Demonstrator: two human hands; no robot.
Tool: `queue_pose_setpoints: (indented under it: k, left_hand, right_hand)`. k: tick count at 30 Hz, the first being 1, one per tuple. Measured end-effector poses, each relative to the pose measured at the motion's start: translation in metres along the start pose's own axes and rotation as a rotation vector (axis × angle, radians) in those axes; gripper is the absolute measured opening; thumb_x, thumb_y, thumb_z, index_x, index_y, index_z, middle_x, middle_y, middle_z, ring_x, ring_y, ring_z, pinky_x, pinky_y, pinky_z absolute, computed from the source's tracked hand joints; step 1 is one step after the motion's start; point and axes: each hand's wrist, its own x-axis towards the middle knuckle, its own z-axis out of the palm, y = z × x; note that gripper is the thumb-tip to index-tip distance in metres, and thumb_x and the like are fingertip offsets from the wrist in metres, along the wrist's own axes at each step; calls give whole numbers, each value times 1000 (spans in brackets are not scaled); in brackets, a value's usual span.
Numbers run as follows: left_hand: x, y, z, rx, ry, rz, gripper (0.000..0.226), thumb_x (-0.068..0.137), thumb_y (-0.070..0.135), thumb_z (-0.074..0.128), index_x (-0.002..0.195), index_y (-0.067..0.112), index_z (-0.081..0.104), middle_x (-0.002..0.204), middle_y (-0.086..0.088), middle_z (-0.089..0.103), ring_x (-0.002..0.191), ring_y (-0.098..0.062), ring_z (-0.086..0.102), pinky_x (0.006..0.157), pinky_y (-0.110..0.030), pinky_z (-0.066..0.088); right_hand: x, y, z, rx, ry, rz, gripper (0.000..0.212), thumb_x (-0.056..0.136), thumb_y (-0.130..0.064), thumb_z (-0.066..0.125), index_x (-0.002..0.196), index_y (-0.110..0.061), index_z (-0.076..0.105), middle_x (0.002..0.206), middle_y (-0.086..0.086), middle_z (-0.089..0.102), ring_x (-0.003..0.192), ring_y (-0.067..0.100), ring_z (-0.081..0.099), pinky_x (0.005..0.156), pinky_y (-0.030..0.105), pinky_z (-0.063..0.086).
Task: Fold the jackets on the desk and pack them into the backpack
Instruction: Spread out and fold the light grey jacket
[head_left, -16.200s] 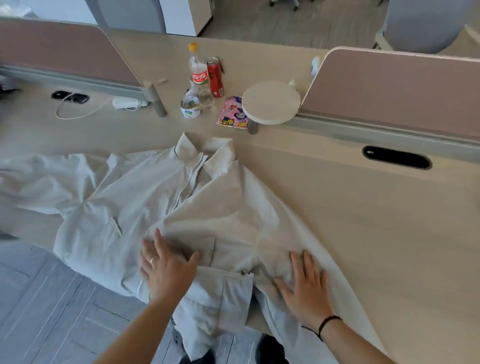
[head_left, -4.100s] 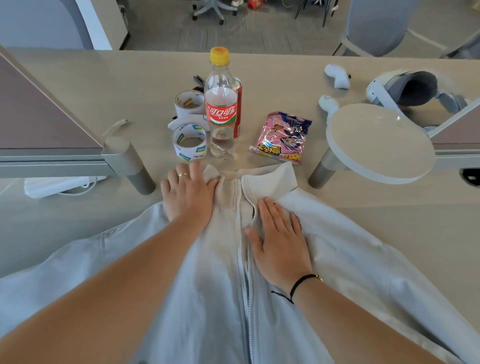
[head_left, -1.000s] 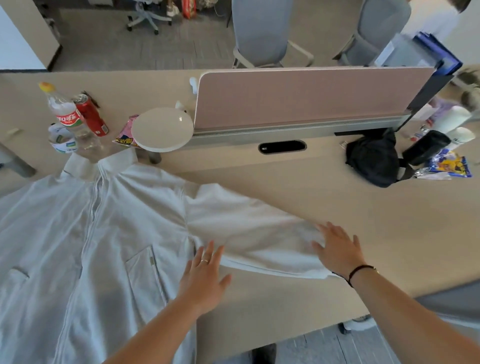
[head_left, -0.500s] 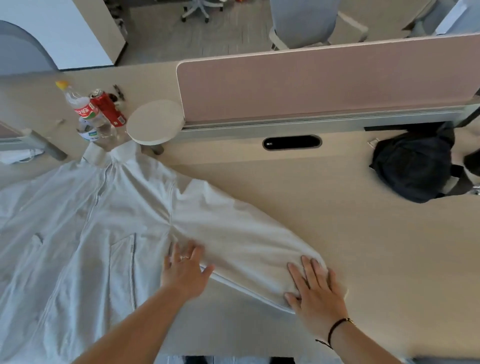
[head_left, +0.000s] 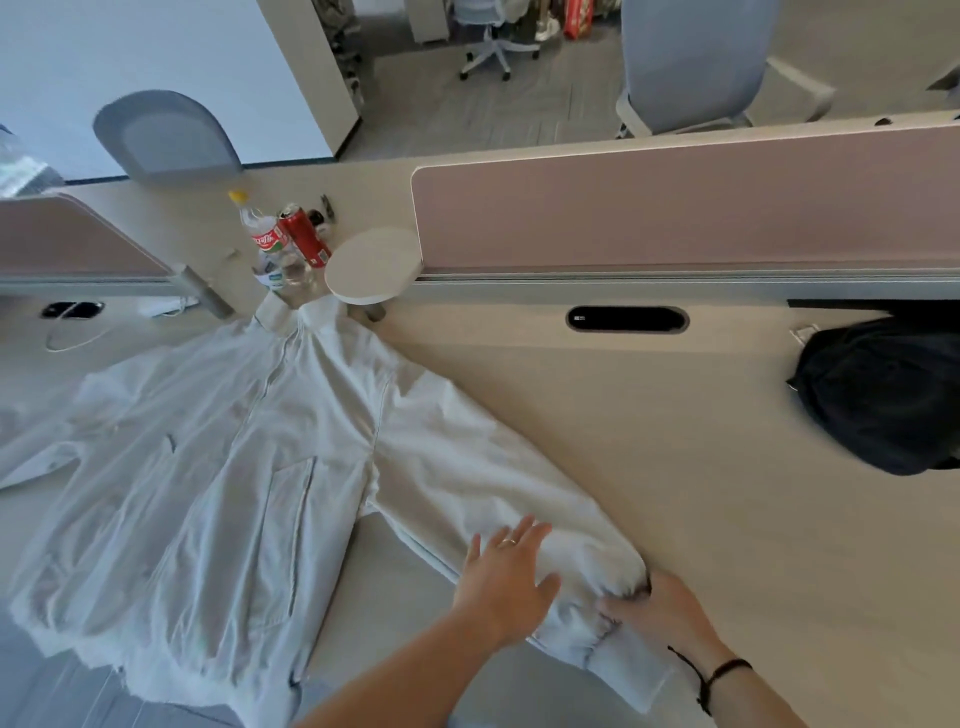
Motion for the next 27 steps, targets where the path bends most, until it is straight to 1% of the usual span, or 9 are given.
queue_pose_setpoints:
  k: [2, 5, 8, 10, 14, 17, 21, 25, 27]
  left_hand:
    - [-2, 14, -17, -106, -1, 21, 63, 97, 58, 45, 154, 37, 26, 165, 12, 21, 151, -14, 21, 123, -39, 22]
    - [-17, 36, -42, -283, -38, 78, 68, 86, 72, 50, 147, 46, 32, 155, 25, 33, 137, -4, 41, 112, -33, 39]
    - [-38, 53, -64, -323, 44, 136, 87, 71, 80, 60, 146, 51, 27, 146, 29, 40, 127, 3, 46, 107, -28, 42]
    - [-45, 55, -78, -308, 135, 129, 97, 64, 81, 64, 147, 51, 25, 143, 29, 43, 127, 2, 45, 107, -28, 42]
    - [-48, 28, -108, -293, 231, 42, 93, 63, 70, 71, 144, 51, 28, 134, 27, 50, 116, 0, 55, 96, -31, 51]
    - [-51, -1, -131, -305, 236, -15, 88, 60, 67, 72, 139, 52, 37, 123, 25, 58, 105, -3, 61, 86, -33, 56]
    - [-54, -49, -161, -391, 233, -76, 85, 54, 64, 75, 132, 48, 44, 113, 22, 63, 100, -1, 62, 83, -25, 54]
    - [-39, -129, -193, -482, 279, -107, 73, 66, 41, 80, 131, 41, 48, 112, 16, 65, 100, -9, 63, 79, -25, 52]
    - [-25, -182, -209, -624, 325, -178, 46, 76, 22, 71, 120, 30, 61, 104, 7, 68, 91, -14, 64, 71, -27, 52]
  right_hand:
    - [-9, -20, -11, 236, -116, -22, 28, 70, -21, 88, 93, -14, 73, 84, 1, 77, 80, 21, 73, 73, 33, 57]
    - [-29, -52, -28, 516, -288, -64, 25, 84, -11, 76, 109, -6, 72, 95, 13, 77, 81, 25, 75, 65, 31, 56]
    - [-37, -82, -35, 684, -254, -122, 24, 93, -13, 66, 112, -2, 70, 102, 19, 75, 94, 34, 73, 78, 42, 55]
    - [-43, -102, -32, 760, -240, -157, 21, 94, -16, 64, 109, -4, 72, 102, 19, 75, 92, 32, 73, 72, 39, 56]
    - [-43, -140, -4, 918, -313, -180, 35, 93, -30, 64, 116, -6, 73, 115, 18, 72, 107, 34, 70, 91, 47, 55]
    - [-45, -175, 26, 987, -302, -190, 36, 91, -42, 65, 101, -8, 71, 105, 14, 73, 91, 30, 70, 70, 41, 55]
    - [-49, -226, 70, 1093, -271, -180, 60, 97, -62, 46, 108, -10, 72, 107, 8, 75, 98, 27, 71, 86, 41, 55]
    - [-48, -282, 121, 1052, -335, -229, 74, 97, -69, 29, 121, -12, 69, 118, 9, 73, 103, 24, 72, 89, 40, 51]
    - [-43, -309, 153, 1002, -326, -268, 74, 98, -69, 26, 125, -15, 67, 123, 3, 72, 111, 23, 69, 96, 40, 50]
